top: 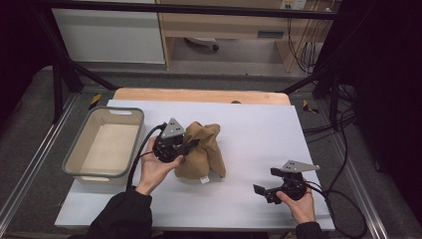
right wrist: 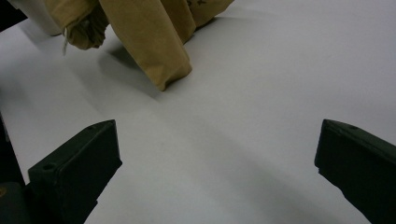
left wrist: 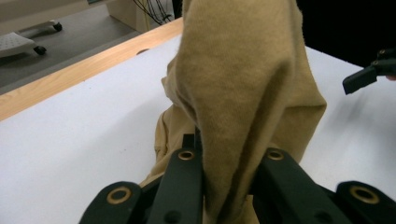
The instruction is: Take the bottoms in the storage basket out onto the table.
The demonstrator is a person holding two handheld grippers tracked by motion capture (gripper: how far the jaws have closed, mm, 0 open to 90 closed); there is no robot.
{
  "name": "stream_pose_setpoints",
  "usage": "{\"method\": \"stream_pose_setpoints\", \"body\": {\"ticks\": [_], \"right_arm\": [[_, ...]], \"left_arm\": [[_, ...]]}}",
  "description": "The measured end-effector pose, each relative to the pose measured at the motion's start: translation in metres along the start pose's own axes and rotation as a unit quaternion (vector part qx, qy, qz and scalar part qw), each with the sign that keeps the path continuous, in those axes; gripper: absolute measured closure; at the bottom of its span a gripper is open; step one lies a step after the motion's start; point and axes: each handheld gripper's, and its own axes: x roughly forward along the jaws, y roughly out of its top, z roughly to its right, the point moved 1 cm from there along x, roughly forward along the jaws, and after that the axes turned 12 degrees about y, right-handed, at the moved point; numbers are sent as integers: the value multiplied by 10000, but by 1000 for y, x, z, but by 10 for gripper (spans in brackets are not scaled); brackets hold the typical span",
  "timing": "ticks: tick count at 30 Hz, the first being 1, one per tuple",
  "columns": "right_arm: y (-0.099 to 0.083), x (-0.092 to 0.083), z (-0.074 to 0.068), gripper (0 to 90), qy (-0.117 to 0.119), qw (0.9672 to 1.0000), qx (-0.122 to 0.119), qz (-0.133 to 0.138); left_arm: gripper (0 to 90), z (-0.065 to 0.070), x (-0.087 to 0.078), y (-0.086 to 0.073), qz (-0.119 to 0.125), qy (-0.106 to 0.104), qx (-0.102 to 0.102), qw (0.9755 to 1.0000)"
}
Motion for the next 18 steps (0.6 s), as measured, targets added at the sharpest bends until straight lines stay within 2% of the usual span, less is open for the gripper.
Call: {"method": "stream_pose_setpoints", "body": {"ticks": [12,18], "right_arm": [[0,0,0,6,-3,10000,15,-3],[0,0,0,6,-3,10000,9,-1]], "left_arm": [[752,3,5,-10,-88,-94,80,9999],[636,3,2,-10,-99,-91,99,9999]]}}
